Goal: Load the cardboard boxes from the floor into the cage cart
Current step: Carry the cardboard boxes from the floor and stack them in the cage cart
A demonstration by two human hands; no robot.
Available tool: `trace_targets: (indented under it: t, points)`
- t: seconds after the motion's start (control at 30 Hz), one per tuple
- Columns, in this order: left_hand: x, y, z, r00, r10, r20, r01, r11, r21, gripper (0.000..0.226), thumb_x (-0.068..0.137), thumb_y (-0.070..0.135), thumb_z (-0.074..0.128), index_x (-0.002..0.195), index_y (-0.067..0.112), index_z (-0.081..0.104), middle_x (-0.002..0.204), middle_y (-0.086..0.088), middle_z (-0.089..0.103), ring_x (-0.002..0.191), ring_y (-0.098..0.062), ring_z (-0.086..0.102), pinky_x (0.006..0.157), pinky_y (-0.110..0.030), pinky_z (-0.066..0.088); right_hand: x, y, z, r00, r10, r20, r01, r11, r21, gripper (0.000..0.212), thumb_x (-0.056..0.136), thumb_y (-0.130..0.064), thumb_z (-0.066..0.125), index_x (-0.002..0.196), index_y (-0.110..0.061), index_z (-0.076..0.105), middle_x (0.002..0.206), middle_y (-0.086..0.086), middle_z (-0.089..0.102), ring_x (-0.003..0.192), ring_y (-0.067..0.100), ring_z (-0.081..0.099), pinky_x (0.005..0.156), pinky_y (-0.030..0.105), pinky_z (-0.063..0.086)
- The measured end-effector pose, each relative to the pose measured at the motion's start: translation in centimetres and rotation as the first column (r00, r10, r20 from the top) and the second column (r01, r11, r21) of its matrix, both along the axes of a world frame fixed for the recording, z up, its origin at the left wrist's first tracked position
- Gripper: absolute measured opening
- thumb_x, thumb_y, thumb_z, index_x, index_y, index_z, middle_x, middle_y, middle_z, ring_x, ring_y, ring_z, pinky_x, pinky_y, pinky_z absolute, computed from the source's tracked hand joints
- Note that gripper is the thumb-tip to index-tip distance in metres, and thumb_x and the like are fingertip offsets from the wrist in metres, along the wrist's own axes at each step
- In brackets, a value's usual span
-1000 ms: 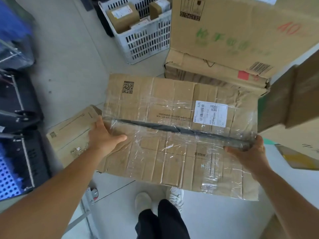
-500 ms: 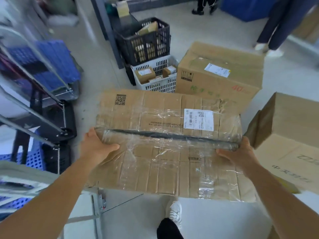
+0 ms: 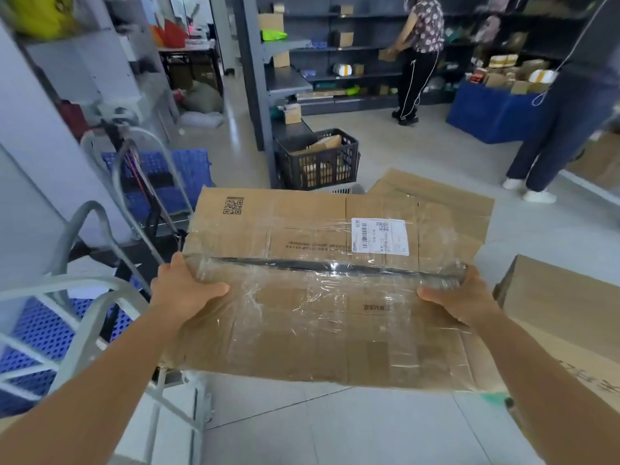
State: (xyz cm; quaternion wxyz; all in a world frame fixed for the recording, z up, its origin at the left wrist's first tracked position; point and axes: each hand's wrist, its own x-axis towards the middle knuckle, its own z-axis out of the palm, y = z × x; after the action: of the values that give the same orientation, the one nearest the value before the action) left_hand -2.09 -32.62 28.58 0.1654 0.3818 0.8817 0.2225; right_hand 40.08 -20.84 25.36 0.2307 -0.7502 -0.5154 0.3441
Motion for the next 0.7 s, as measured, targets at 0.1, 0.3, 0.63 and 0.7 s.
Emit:
trace_targets:
  t: [0.1, 0.3, 0.63, 0.7]
  points:
    - [1.0, -2.5, 1.8, 0.999, 0.044, -0.029, -0.044, 0.999, 0.016, 0.110, 0.066, 0.048, 0.082, 0.149, 0.011, 0.022, 0.144, -0.020, 0.035, 0.130, -0.040, 0.039, 0.105, -0.050, 0.038, 0.1, -0.6, 2.2, 0.999, 0.049, -0.019, -0.048, 0.998, 0.032, 0.098, 0.057, -0.041, 0.091, 0.137, -0.023, 0.037, 0.125, 0.011, 0.055, 0.105, 0.031, 0.060, 0.092, 0.044, 0.052]
    - [2.5, -8.9, 5.7, 0.987, 0.156, -0.026, -0.153, 0.985, 0.075, 0.107, 0.062, 0.051, 0.083, 0.145, 0.011, 0.030, 0.140, -0.018, 0.043, 0.126, -0.038, 0.045, 0.102, -0.052, 0.041, 0.1, -2.6, 7.0, 0.981, 0.192, -0.019, -0.190, 0.978, 0.083, 0.089, 0.059, -0.046, 0.089, 0.132, -0.016, 0.046, 0.124, 0.008, 0.053, 0.100, 0.028, 0.059, 0.078, 0.036, 0.052]
    - [4.4, -23.5, 13.5, 0.903, 0.428, -0.049, -0.407, 0.885, 0.228, 0.093, 0.065, 0.046, 0.083, 0.139, 0.012, 0.039, 0.133, -0.017, 0.049, 0.122, -0.036, 0.048, 0.102, -0.043, 0.039, -5.6, -6.6, 14.3, 0.884, 0.453, -0.115, -0.433, 0.886, 0.164, 0.096, 0.064, -0.040, 0.090, 0.140, -0.013, 0.038, 0.136, 0.013, 0.051, 0.115, 0.035, 0.055, 0.087, 0.040, 0.049]
    - [4.4, -26.6, 14.9, 0.874, 0.479, -0.079, -0.447, 0.858, 0.255, 0.095, 0.068, 0.043, 0.082, 0.143, 0.008, 0.035, 0.137, -0.018, 0.047, 0.126, -0.037, 0.046, 0.102, -0.042, 0.038, -7.8, -8.0, 15.4, 0.856, 0.499, -0.139, -0.475, 0.863, 0.173, 0.105, 0.055, -0.047, 0.092, 0.138, -0.018, 0.036, 0.132, 0.011, 0.054, 0.112, 0.034, 0.056, 0.089, 0.043, 0.051]
